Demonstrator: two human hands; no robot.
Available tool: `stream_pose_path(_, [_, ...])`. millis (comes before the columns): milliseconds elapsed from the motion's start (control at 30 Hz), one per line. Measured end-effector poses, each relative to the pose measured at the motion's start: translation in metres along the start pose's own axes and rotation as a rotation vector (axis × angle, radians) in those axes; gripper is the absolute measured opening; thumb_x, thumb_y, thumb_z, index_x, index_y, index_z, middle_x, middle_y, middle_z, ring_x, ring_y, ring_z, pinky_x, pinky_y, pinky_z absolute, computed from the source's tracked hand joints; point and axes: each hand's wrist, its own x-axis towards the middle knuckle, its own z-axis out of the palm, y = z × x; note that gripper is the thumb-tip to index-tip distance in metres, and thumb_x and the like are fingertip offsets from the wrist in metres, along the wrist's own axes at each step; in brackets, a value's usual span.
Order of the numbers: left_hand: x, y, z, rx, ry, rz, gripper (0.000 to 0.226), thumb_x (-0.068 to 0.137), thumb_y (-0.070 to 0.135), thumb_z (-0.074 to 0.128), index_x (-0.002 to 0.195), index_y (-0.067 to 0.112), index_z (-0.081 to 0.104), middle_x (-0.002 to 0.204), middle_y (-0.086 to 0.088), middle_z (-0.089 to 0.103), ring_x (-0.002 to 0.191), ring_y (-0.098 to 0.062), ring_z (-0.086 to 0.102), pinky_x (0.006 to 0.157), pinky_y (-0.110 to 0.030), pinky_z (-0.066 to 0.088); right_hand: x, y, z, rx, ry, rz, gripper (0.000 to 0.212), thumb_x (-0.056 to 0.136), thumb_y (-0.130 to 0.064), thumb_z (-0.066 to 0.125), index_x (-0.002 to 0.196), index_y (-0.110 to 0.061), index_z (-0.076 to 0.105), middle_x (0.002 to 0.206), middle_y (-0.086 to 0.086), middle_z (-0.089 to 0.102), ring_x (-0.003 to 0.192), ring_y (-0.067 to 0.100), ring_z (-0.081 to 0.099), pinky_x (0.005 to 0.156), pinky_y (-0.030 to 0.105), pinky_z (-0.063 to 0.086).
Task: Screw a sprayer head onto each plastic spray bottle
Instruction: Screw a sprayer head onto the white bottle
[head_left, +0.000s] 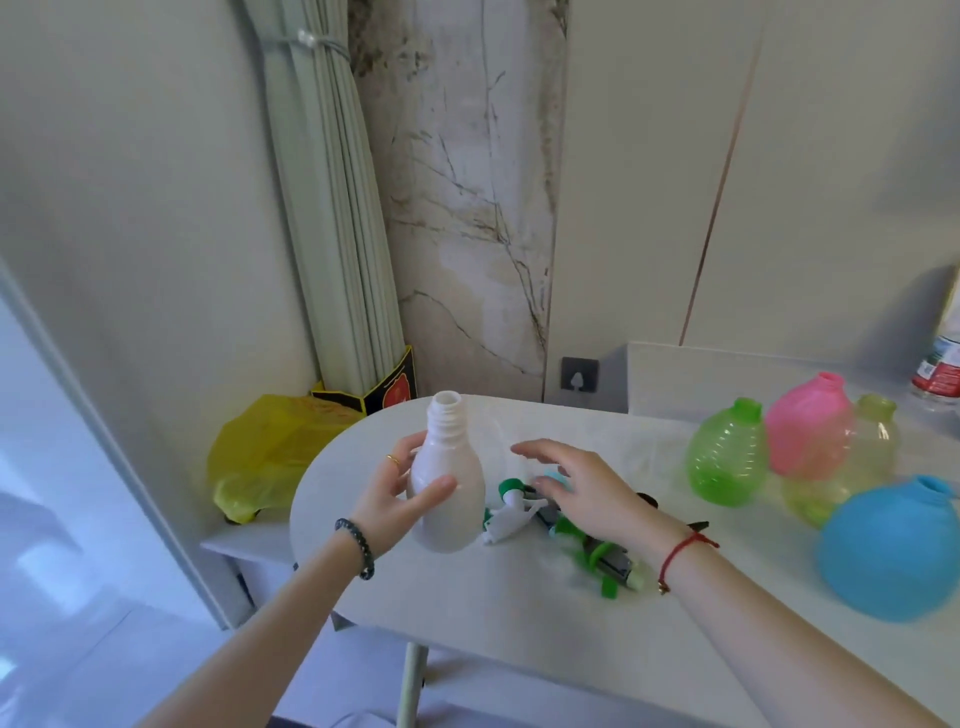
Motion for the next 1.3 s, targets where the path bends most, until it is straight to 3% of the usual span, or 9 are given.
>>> stream_pose_path(133, [-0.019,-0.02,0.004,-0.003,-0.036,-0.034,0.044,0.072,0.038,0.065,0.107,0.046,0.04,0.111,0.013,0.057,0.098,-0.003,0.059,0.073,-0.015,0.049,-0.011,0.035,-0.003,-0.406,-0.178,-0.044,0.057,0.083,0.006,0.034,0.12,-0.033,0.053,0.131,-0.004,0.05,0.122,0.017,0.044,0.101,0.027,0.036])
stream_pose_path(267, [-0.028,-0.03,0.025,-0.011,-0.081,-0.062,0.046,0.069,0.041,0.061,0.108,0.044,0.039,0.111,0.015,0.057,0.094,0.007,0.059,0.072,-0.01,0.048,-0.015,0.049,0.001,-0.725,-0.33,-0.145,0.064,0.076,0.01,0.039,0.127,-0.027,0.049,0.137,-0.003,0.045,0.127,0.019,0.038,0.102,0.025,0.027])
stream_pose_path(533, [-0.017,-0.029,0.044,-0.047,-0.115,-0.065,0.044,0.077,0.032,0.065,0.11,0.044,0.038,0.109,0.015,0.058,0.093,0.01,0.057,0.071,-0.006,0.045,-0.007,0.04,-0.005,-0.931,-0.402,-0.207,0.056,0.08,0.007,0.039,0.126,-0.024,0.046,0.121,0.009,0.051,0.113,0.03,0.044,0.095,0.035,0.03])
stream_pose_path(633, [-0.012,-0.028,0.05,-0.049,-0.115,-0.06,0.049,0.073,0.037,0.064,0.113,0.041,0.037,0.111,0.011,0.058,0.098,0.005,0.057,0.08,-0.014,0.047,-0.007,0.044,-0.011,-0.94,-0.348,-0.244,0.058,0.079,0.006,0.04,0.131,-0.022,0.04,0.116,0.011,0.053,0.11,0.031,0.046,0.092,0.037,0.034])
stream_pose_path(767, [-0.006,-0.029,0.055,-0.018,-0.121,-0.073,0.048,0.076,0.037,0.064,0.113,0.045,0.034,0.114,0.011,0.055,0.104,-0.003,0.054,0.083,-0.017,0.046,-0.011,0.043,-0.044,-0.654,-0.001,-0.129,0.05,0.087,-0.002,0.044,0.131,-0.025,0.037,0.131,0.003,0.047,0.118,0.017,0.045,0.1,0.029,0.037])
stream_pose_path(900, [0.002,-0.027,0.064,-0.019,-0.148,-0.085,0.054,0.079,0.033,0.062,0.121,0.04,0.028,0.115,0.015,0.051,0.101,0.0,0.052,0.072,-0.007,0.046,-0.009,-0.01,-0.083,0.098,0.513,-0.237,0.029,0.091,-0.008,0.045,0.109,-0.031,0.041,0.106,-0.014,0.055,0.092,-0.008,0.056,0.083,0.018,0.047])
stream_pose_path(967, [0.004,-0.024,0.069,-0.023,-0.166,-0.093,0.055,0.079,0.034,0.061,0.12,0.041,0.025,0.113,0.018,0.049,0.1,0.002,0.05,0.07,-0.006,0.046,-0.007,-0.044,-0.102,0.43,0.639,-0.339,0.028,0.092,-0.003,0.042,0.099,-0.03,0.042,0.099,-0.006,0.055,0.086,0.0,0.06,0.072,0.017,0.051])
stream_pose_path(1100, [0.009,-0.022,0.076,0.003,-0.184,-0.122,0.06,0.078,0.04,0.061,0.124,0.04,0.023,0.111,0.018,0.048,0.103,-0.005,0.052,0.084,-0.018,0.045,-0.008,-0.096,-0.115,0.927,0.472,-0.294,0.019,0.094,-0.004,0.036,0.088,-0.016,0.048,0.084,0.009,0.06,0.067,0.016,0.064,0.057,0.023,0.052])
stream_pose_path(1300, [0.01,-0.023,0.077,0.015,-0.199,-0.141,0.058,0.075,0.046,0.061,0.116,0.049,0.022,0.112,0.017,0.048,0.104,-0.008,0.051,0.086,-0.024,0.042,-0.007,-0.107,-0.092,0.926,0.401,-0.198,0.011,0.094,-0.004,0.035,0.096,-0.011,0.044,0.083,0.01,0.059,0.068,0.02,0.059,0.056,0.022,0.051])
